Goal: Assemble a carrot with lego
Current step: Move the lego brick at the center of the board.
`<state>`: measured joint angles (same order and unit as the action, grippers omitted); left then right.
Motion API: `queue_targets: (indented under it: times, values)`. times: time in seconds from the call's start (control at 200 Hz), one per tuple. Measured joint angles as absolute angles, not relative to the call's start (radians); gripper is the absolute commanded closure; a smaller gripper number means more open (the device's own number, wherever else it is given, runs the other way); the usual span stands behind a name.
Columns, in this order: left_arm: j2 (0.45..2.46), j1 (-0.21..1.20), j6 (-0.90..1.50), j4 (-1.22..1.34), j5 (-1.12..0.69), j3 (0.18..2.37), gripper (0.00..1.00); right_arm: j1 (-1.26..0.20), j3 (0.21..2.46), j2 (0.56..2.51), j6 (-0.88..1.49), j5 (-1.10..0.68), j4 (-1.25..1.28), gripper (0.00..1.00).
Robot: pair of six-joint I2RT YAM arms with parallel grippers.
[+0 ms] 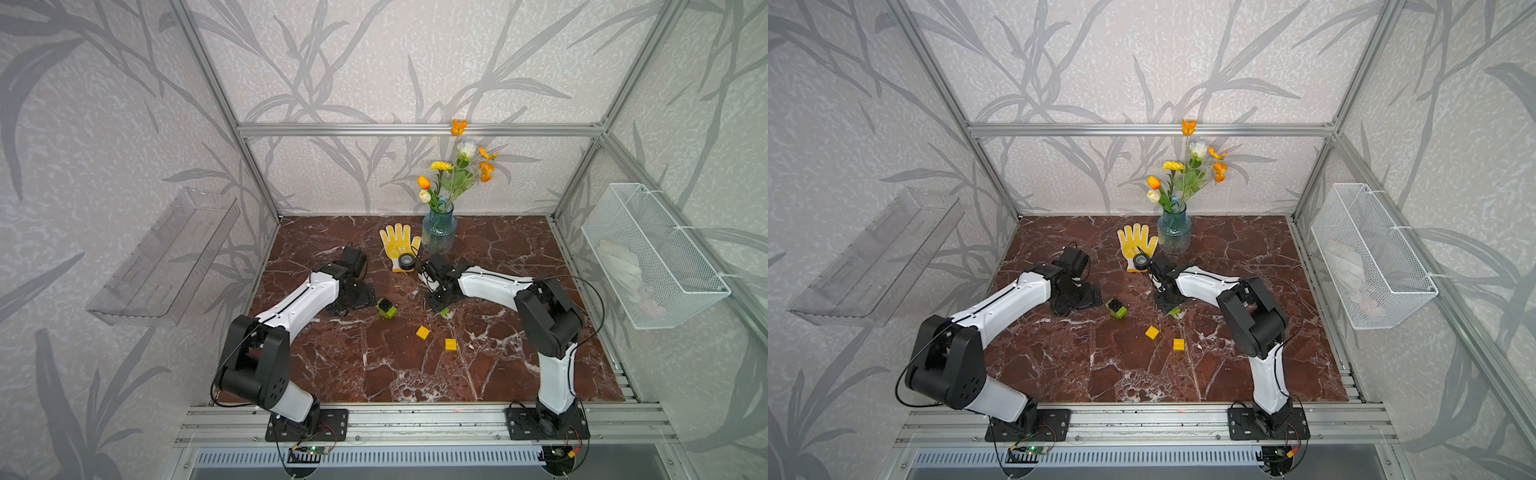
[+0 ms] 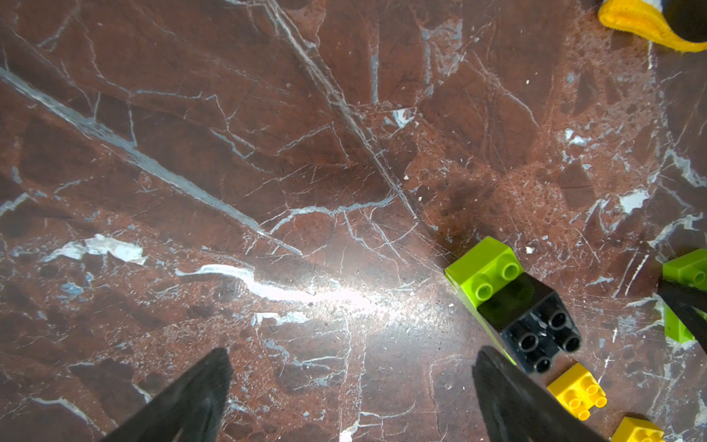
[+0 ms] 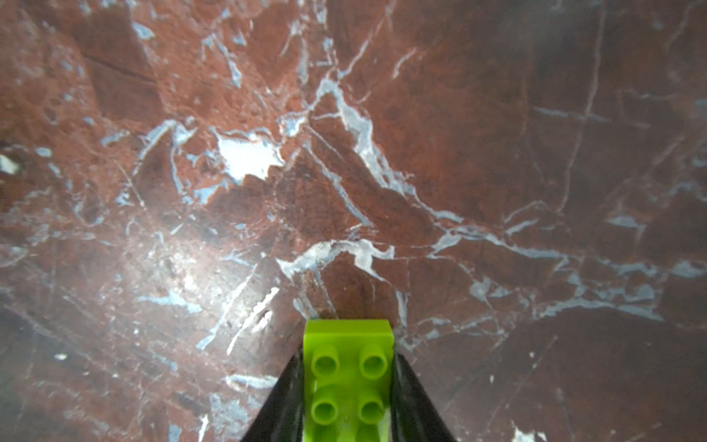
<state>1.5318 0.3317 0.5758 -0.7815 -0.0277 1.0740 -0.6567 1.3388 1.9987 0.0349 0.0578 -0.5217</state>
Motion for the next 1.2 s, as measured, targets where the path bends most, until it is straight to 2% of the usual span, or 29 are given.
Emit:
queue_targets:
  times: [0.4, 0.895, 1.03, 1.134, 1.199]
  values:
    - [1.504, 0.332, 0.576, -0.8, -0.028, 1.048, 0.0, -0.773, 1.27, 1.956, -0.028, 0.113, -0.472, 0.8]
    - [1.46, 0.345, 0.575, -0.831, -0.049, 1.017, 0.0, -0.935, 1.123, 1.835, -0.077, -0.036, -0.488, 0.79]
    - [1.46, 0.371, 0.575, -0.838, -0.058, 1.003, 0.0, -0.967, 1.109, 1.822, -0.081, -0.053, -0.491, 0.67]
    - [1.46, 0.395, 0.57, -0.838, -0.067, 0.989, 0.0, -0.966, 1.065, 1.776, -0.051, -0.032, -0.485, 0.38]
    - [1.46, 0.413, 0.562, -0.838, -0.076, 0.976, 0.0, -0.962, 1.031, 1.719, -0.027, -0.019, -0.483, 0.29]
